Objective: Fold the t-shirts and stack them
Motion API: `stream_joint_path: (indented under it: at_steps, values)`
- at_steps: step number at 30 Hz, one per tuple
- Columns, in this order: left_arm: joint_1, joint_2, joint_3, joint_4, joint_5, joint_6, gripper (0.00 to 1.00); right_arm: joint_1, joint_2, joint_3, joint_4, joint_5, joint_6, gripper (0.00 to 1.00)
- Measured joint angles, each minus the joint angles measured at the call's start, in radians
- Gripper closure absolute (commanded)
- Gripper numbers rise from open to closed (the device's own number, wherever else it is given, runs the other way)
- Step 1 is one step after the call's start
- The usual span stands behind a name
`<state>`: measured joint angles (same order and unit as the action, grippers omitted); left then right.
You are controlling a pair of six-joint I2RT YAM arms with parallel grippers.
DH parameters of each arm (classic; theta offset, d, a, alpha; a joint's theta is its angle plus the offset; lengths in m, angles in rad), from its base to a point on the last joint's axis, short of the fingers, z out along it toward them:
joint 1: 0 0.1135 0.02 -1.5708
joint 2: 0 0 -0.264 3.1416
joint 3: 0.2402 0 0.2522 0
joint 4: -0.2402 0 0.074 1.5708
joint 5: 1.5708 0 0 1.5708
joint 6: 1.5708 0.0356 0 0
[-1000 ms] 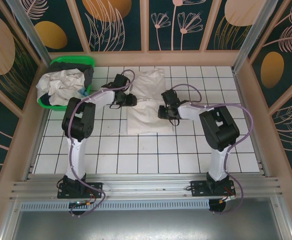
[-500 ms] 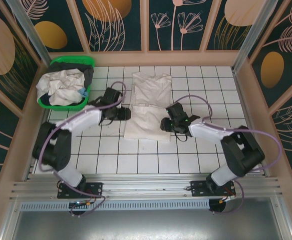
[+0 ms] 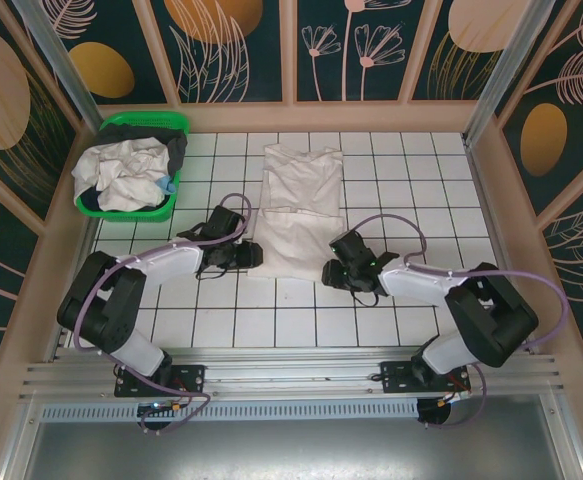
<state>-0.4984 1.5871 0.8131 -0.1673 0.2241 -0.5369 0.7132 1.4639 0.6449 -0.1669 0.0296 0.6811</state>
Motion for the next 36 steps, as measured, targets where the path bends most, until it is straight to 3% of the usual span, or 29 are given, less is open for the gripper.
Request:
stream_joint_path:
  at_steps: [11,24,28,33,36]
  values:
    - [-0.025,-0.032,-0.079,0.021,0.007,-0.015,0.63,0.046,0.015,0.003,0.002,0.076,0.034,0.61]
    - [-0.037,-0.033,-0.114,0.064,0.007,-0.045,0.62,0.072,0.042,0.031,-0.011,0.069,0.028,0.88]
    - [-0.037,-0.014,-0.102,0.085,0.021,-0.056,0.69,0.077,0.042,0.031,-0.001,0.053,0.031,0.96]
    - [-0.037,-0.016,-0.102,0.097,0.035,-0.068,0.99,0.077,0.031,0.032,-0.012,0.052,0.031,1.00]
    - [-0.038,-0.062,-0.126,0.103,0.041,-0.066,1.00,0.077,0.004,0.032,-0.029,0.052,0.031,1.00]
